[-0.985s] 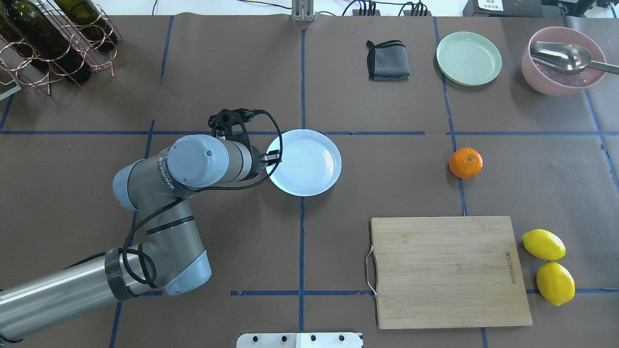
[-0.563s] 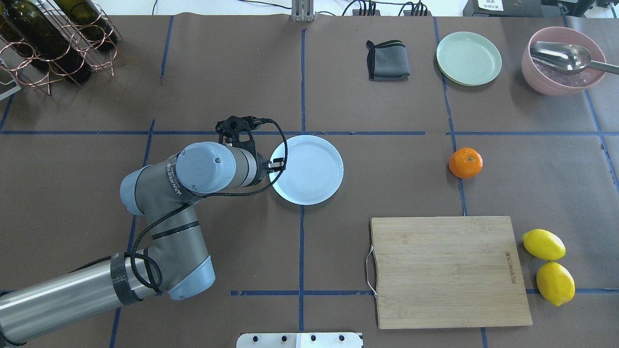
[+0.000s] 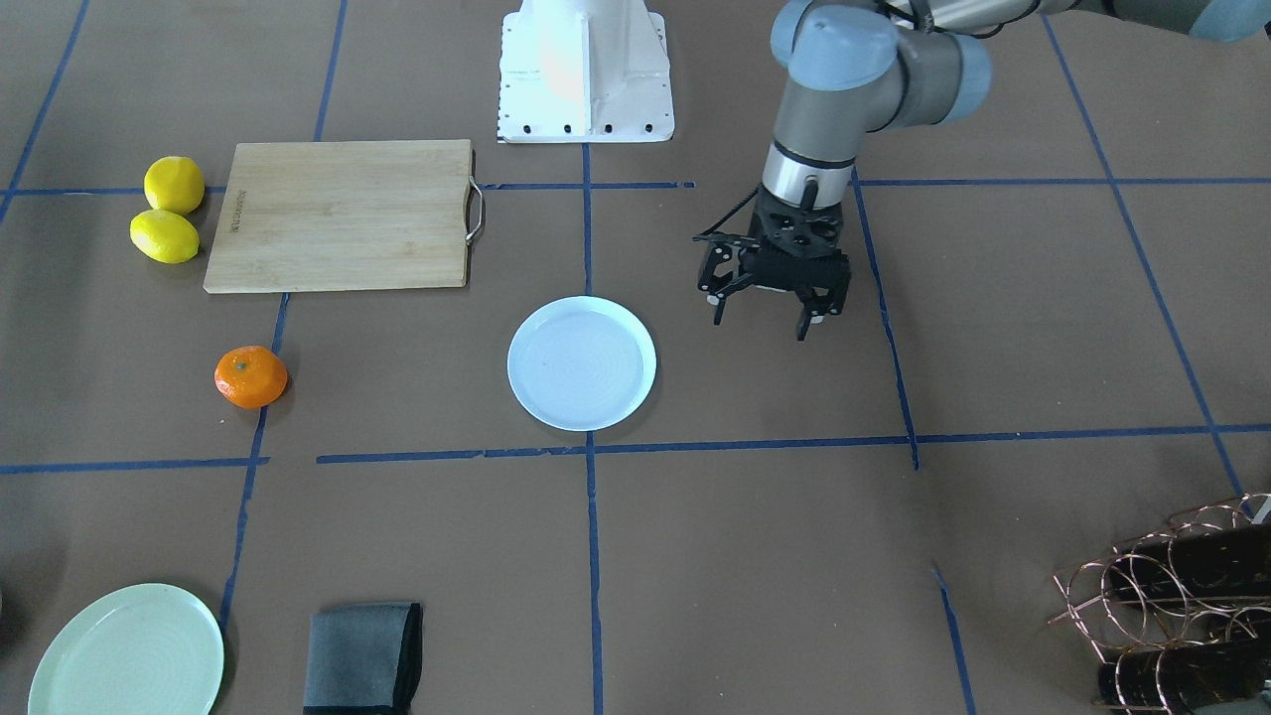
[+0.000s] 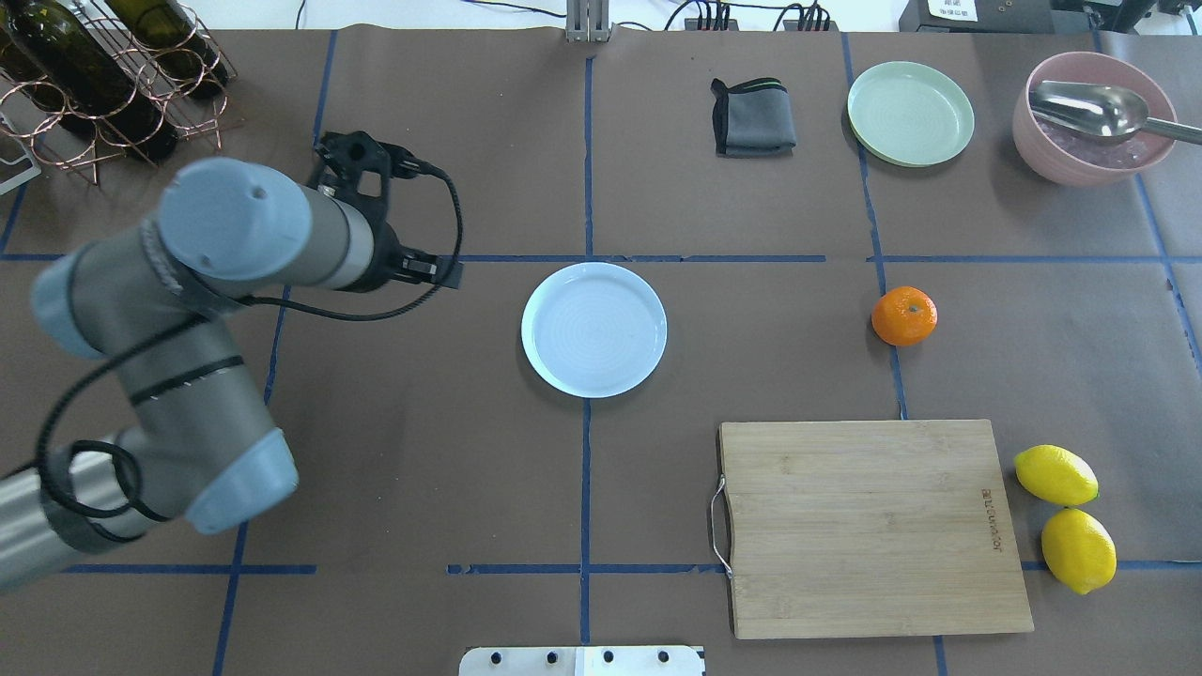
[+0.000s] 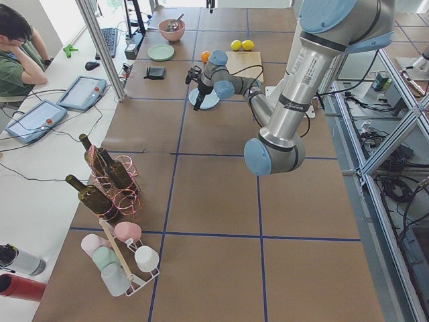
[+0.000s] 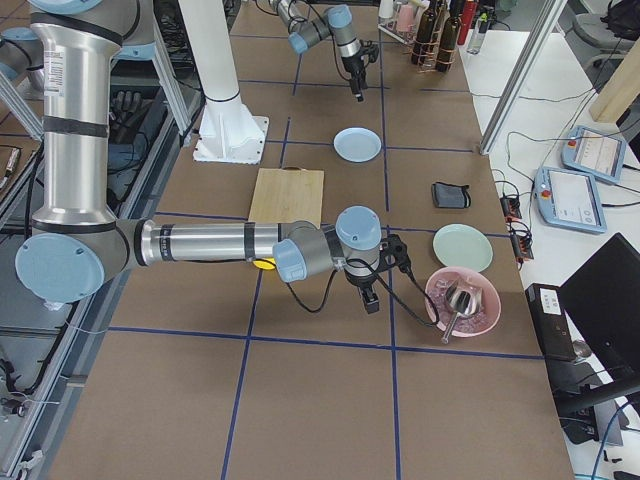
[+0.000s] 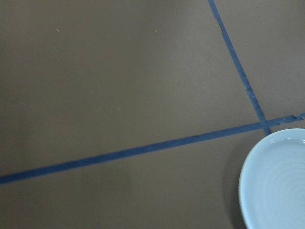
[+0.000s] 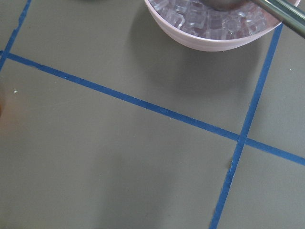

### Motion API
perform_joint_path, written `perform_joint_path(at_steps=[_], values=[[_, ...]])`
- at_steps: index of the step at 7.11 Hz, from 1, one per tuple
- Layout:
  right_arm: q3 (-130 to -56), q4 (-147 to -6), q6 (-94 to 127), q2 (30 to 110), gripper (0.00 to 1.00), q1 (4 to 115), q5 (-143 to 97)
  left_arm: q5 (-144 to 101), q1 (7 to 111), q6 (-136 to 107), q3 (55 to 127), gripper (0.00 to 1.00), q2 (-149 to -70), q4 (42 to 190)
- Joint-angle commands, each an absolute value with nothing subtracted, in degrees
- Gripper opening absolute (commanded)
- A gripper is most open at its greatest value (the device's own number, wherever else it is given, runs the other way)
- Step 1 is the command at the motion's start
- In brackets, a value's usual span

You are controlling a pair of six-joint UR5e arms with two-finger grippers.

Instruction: Pick orange to plate

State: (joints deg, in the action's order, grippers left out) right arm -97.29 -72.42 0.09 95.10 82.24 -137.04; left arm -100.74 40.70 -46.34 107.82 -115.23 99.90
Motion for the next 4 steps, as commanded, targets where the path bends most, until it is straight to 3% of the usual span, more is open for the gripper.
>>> perform_joint_path(at_steps=[1,4], values=[[-97.38,-72.42,0.09,95.10,1.00,82.18,-137.11,-112.53,58.71,-18.51,111.01,1.00,-106.21,97.30],[-97.47,-72.33,0.09,95.10,1.00,82.27,-137.11,-125.21,79.23,15.96,97.52,1.00,-98.64,96.77]])
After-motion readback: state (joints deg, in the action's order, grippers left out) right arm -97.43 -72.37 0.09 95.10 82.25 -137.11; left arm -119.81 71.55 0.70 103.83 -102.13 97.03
